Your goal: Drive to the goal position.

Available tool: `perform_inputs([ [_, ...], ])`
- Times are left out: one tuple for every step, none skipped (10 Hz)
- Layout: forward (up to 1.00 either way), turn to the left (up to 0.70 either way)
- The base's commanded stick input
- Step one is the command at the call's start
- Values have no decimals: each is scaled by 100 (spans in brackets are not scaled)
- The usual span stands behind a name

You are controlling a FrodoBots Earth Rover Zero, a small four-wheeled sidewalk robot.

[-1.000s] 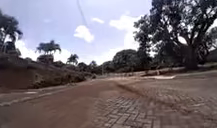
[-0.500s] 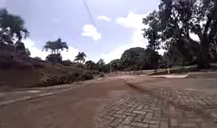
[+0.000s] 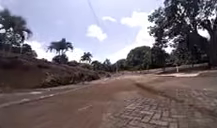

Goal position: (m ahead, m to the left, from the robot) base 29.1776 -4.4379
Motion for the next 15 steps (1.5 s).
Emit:
perform_inputs([
  [70,-5],
  [70,-17],
  [70,-24],
  [70,0],
  [70,0],
  [70,0],
  [70,0],
  [70,0],
  [70,0],
  [70,-22],
  [70,-12],
  [70,0],
  [70,0],
  [70,0],
  [70,0],
])
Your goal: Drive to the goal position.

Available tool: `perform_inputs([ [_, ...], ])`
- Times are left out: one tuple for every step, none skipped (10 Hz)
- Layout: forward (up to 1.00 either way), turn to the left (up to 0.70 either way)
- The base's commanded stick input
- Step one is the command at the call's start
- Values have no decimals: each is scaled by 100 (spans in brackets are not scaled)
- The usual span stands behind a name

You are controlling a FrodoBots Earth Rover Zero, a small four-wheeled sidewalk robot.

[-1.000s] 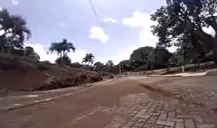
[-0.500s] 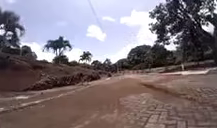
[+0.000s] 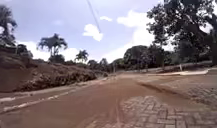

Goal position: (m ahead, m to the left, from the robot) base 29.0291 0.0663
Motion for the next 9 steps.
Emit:
perform_inputs([
  [70,0],
  [70,0],
  [70,0],
  [70,-4],
  [70,-11],
  [70,-18],
  [70,-25],
  [70,-18],
  [70,-5],
])
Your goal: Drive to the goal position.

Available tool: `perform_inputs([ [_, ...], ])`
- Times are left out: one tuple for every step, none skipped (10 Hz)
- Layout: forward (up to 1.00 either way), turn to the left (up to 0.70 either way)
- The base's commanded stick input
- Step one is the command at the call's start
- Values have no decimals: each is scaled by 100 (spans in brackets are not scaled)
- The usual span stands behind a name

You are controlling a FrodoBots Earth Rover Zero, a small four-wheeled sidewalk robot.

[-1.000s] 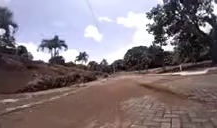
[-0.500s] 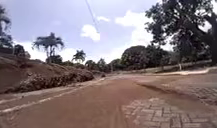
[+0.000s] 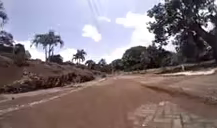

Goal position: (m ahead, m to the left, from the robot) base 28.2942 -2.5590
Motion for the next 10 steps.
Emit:
perform_inputs([
  [70,0],
  [70,0],
  [70,0],
  [70,0],
  [70,0],
  [70,0],
  [70,0],
  [70,0],
  [70,0],
  [70,0],
])
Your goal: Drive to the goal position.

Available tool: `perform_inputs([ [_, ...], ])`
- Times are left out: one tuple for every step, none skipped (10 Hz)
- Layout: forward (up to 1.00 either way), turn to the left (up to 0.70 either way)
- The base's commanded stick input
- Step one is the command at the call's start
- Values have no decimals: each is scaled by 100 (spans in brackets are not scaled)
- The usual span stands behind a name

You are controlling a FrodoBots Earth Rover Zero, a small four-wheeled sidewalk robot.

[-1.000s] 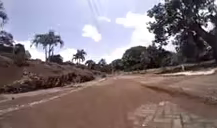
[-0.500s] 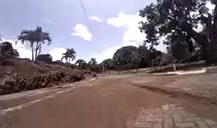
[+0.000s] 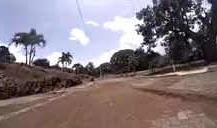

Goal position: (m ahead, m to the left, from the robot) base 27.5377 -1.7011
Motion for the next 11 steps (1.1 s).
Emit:
perform_inputs([
  [70,0],
  [70,0],
  [70,0],
  [70,0],
  [70,0],
  [70,0],
  [70,0],
  [70,0],
  [70,0],
  [70,0],
  [70,0],
])
